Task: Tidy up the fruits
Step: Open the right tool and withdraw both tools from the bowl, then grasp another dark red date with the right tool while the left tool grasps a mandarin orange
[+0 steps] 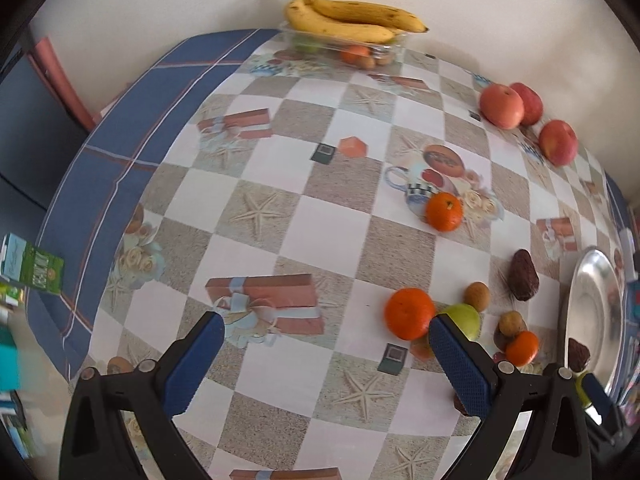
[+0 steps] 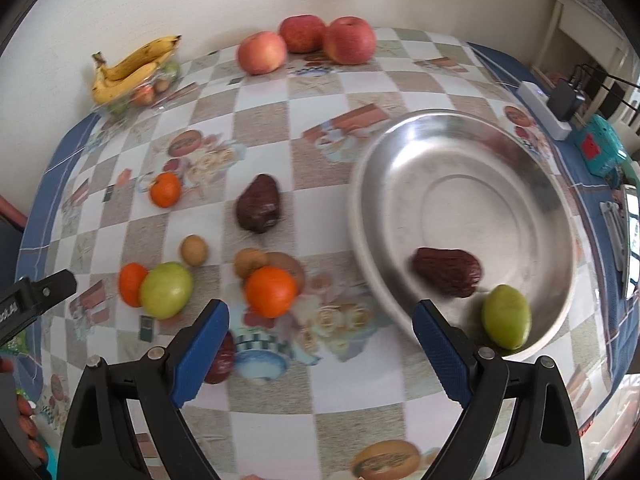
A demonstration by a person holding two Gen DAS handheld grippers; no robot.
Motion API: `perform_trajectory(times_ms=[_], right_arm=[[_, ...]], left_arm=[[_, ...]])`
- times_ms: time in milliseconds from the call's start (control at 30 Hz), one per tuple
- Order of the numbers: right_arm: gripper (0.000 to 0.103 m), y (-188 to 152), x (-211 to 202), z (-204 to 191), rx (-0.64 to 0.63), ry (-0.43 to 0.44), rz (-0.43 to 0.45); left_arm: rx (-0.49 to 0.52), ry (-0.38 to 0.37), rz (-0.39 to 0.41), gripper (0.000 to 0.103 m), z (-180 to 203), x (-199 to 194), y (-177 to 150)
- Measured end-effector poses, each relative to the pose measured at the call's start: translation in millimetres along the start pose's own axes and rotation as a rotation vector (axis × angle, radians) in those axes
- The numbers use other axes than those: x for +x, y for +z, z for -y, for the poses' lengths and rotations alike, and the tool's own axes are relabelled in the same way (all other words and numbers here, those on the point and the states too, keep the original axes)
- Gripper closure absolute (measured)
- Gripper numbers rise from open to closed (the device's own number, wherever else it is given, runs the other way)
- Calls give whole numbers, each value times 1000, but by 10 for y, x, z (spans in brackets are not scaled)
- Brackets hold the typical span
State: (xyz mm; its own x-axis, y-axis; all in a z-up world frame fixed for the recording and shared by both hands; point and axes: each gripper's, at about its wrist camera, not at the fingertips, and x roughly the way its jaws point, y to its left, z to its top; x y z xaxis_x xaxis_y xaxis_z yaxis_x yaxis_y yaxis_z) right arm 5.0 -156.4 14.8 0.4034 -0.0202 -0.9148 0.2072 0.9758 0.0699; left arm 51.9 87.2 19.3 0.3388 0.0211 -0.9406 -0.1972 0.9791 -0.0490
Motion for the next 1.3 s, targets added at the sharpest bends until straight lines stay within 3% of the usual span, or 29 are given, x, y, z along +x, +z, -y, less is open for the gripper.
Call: perform_trajectory(times_ms=[300, 667, 1000, 1300], right_arm=[[10, -82, 114, -315, -51, 63, -63], [10, -135, 420, -362, -26, 56, -160], [9, -148, 652, -562, -73, 39, -206], [0, -143, 805, -772, -154, -25, -190]], left_arm=[[0, -43, -51, 0, 49, 134, -19], [1, -118, -135, 0, 198, 428, -48], [-33, -163, -143, 0, 228, 603, -7], [-157, -200, -149, 0, 48, 775, 13]])
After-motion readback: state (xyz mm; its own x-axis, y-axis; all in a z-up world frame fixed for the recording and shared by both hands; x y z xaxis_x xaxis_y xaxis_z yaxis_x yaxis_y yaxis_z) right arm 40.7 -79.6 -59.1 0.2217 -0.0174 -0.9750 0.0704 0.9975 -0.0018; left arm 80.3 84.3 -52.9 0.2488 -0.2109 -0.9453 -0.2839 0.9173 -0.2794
